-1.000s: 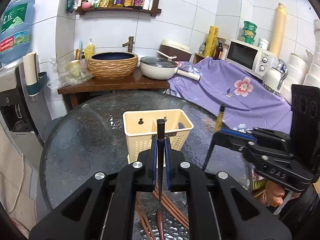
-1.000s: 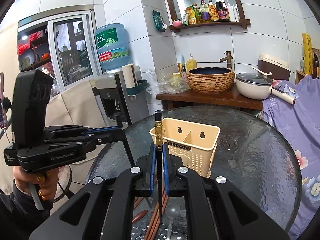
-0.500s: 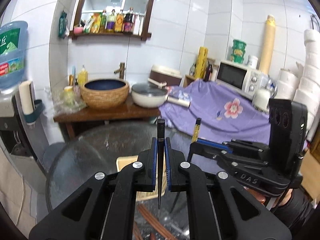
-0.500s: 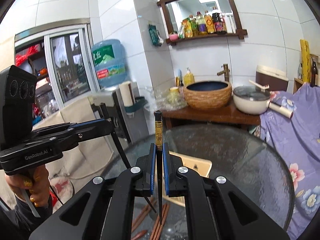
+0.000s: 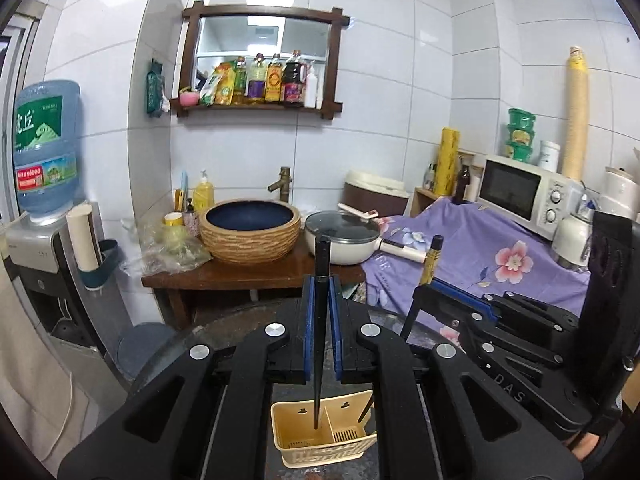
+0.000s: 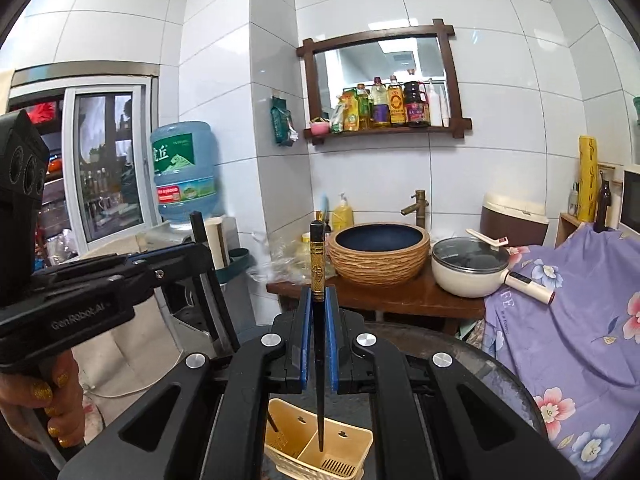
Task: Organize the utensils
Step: 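Lift both black chopsticks upright and carry them over the cream basket with both tools, then lower both chopsticks into the basket and open both tools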
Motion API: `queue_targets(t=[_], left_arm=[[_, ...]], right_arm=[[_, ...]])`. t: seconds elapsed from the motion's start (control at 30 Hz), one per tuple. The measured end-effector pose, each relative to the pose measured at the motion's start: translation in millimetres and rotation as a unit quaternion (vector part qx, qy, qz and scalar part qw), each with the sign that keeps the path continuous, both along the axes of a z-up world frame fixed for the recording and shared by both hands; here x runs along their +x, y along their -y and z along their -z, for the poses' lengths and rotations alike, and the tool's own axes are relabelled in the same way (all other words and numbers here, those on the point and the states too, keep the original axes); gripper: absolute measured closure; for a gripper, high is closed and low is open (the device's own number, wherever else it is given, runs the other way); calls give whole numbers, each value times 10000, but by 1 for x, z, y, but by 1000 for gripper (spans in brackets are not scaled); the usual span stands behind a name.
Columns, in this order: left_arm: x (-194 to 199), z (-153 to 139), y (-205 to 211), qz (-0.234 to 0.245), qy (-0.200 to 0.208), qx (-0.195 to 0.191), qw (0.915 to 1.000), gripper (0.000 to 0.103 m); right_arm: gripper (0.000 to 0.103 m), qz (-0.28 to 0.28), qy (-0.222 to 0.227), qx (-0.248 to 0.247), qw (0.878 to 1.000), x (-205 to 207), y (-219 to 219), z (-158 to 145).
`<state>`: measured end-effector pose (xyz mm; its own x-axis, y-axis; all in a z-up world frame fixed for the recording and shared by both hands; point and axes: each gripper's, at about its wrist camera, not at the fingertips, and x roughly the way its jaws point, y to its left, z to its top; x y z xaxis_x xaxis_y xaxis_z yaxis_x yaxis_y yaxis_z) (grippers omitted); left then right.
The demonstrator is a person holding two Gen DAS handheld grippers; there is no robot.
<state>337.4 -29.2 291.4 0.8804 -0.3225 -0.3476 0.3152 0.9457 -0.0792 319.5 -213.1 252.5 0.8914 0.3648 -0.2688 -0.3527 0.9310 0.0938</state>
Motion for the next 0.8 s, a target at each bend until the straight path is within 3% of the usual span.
queue_targets(t=[0.4,0.8], left_arm=[[36,99,1,-174,-683,14,9975,95],[48,140,1,-203,-1042,100,9943,95]], right_arm=[[96,230,-550,-181,9981,30,-4,84],[96,257,-831,-171,9961,37,-3,112]])
